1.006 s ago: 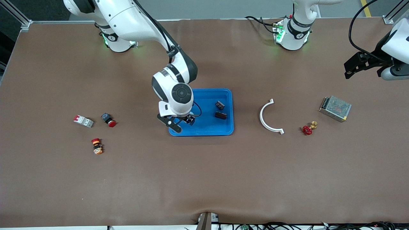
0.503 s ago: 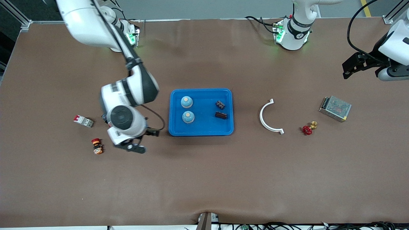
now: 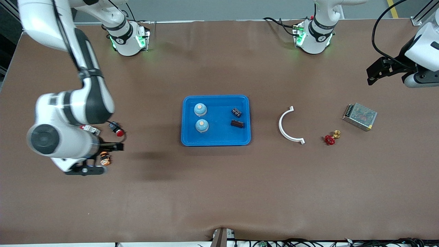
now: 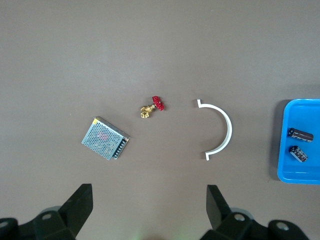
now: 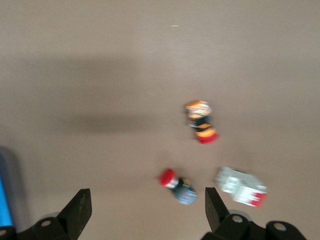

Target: Place electrolytic capacitor and blue bell in tray

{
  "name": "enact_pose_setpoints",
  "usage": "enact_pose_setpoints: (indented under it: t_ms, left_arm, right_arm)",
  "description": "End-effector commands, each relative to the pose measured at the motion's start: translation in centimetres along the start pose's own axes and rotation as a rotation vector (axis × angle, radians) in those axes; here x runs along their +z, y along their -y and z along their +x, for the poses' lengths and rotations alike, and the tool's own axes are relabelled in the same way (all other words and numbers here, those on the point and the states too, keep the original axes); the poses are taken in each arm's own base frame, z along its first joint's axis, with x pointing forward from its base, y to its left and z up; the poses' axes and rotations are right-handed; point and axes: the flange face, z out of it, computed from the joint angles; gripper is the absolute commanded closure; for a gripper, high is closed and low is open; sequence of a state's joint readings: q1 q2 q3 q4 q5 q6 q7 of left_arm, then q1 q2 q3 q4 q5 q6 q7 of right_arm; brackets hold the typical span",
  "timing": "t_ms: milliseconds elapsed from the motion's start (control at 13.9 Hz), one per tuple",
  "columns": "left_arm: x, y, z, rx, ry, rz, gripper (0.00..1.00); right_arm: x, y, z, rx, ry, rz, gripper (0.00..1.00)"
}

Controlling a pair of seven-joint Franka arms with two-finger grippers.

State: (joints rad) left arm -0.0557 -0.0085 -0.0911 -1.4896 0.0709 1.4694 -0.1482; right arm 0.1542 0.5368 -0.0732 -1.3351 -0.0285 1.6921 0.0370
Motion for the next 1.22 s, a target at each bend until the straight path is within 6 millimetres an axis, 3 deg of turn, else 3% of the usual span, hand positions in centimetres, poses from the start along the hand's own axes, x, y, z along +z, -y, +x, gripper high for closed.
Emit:
enact_pose_setpoints:
  t_ms: [0, 215, 359, 575, 934, 1149]
  left_arm:
    - [-0.1, 0.1, -0.2, -0.002, -0.009, -0.015, 0.00]
    - [-0.2, 0.1, -0.1, -0.002, -0.016, -0.011, 0.00]
    - [-0.5, 0.0, 0.1, -0.001, -0.038, -0.013, 0.00]
    - [-0.3, 0.1, 0.2, -0.003, -0.034, -0.012, 0.00]
    - [-0.6, 0.2, 0.4, -0.004, -0.056, -0.016, 0.00]
    - [-0.4, 0.2, 0.3, -0.004, -0.045, -0.014, 0.00]
  right_arm:
    - [-4.0, -7.0, -2.4, -0.092, -0.019, 0.014, 0.00]
    - [-7.8, -13.7, -5.2, -0.012, -0.065, 0.035, 0.00]
    - [-11.9, -16.1, -7.4, 0.027, -0.135, 0.031, 0.00]
    - [-16.3, -16.6, -10.2, 0.071, -0.180, 0.033, 0.00]
    - [-22.2, -15.3, -15.5, 0.156, -0.208, 0.050, 0.00]
    - [-23.6, -14.9, -18.0, 0.155, -0.209, 0.055, 0.00]
